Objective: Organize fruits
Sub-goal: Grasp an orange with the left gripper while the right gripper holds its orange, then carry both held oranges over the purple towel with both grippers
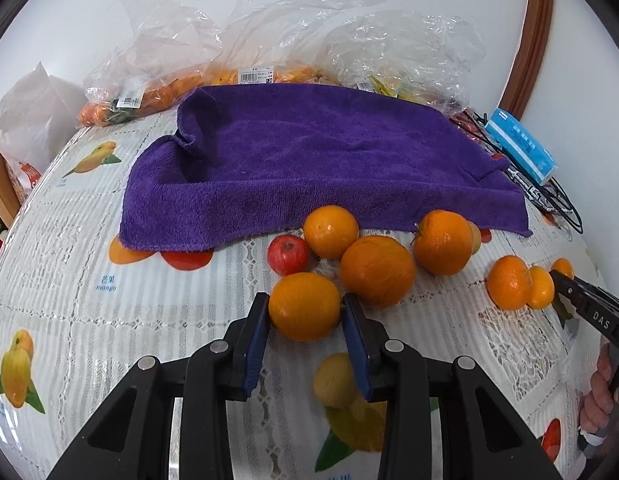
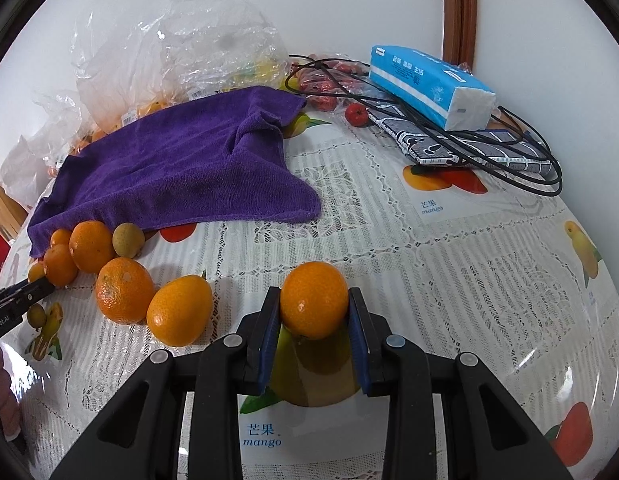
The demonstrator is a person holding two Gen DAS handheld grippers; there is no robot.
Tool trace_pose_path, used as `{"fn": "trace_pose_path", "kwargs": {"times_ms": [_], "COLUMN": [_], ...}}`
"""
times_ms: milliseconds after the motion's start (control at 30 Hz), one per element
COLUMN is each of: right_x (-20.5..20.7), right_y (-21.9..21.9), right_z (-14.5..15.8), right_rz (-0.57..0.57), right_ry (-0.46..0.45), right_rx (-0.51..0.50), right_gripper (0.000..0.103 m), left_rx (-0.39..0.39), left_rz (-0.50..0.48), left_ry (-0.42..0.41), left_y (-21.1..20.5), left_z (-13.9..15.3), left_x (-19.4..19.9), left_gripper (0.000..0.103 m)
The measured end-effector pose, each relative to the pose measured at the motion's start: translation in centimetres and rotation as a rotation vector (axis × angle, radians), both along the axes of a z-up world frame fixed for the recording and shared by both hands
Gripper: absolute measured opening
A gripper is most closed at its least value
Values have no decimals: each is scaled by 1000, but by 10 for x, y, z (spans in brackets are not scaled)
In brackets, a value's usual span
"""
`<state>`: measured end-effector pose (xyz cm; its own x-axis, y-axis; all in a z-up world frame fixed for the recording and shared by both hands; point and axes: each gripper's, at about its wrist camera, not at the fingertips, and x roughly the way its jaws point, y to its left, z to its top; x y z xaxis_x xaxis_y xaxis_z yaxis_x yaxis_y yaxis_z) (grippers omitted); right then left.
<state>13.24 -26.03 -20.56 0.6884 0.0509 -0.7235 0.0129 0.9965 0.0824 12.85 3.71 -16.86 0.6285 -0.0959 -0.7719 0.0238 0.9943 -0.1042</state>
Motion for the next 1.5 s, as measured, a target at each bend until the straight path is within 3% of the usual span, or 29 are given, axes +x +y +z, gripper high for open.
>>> {"fn": "trace_pose_path", "kwargs": {"times_ms": [333, 533, 733, 1067, 1500], "right_x": [-15, -24, -19, 11, 78], "right_y": [9, 24, 42, 74, 95], "right_z": [7, 29, 58, 101, 106], "right_rz": [-8, 13, 41, 101, 155], "right_ry": [-14, -63, -120, -201, -219], "right_rx": [-10, -36, -45, -41, -41], "right_gripper": [32, 32, 32, 32, 32], "left_rx": [2, -11, 8, 30, 66], "left_rz": [0, 21, 18, 33, 56], "left_ry": [-24, -54, -115, -191, -182], "left_y": [13, 23, 25, 20, 22], "left_z": [12, 25, 57, 87, 70], "left_x": [-21, -29, -23, 11, 77], "left_gripper": [35, 35, 35, 35, 35]}}
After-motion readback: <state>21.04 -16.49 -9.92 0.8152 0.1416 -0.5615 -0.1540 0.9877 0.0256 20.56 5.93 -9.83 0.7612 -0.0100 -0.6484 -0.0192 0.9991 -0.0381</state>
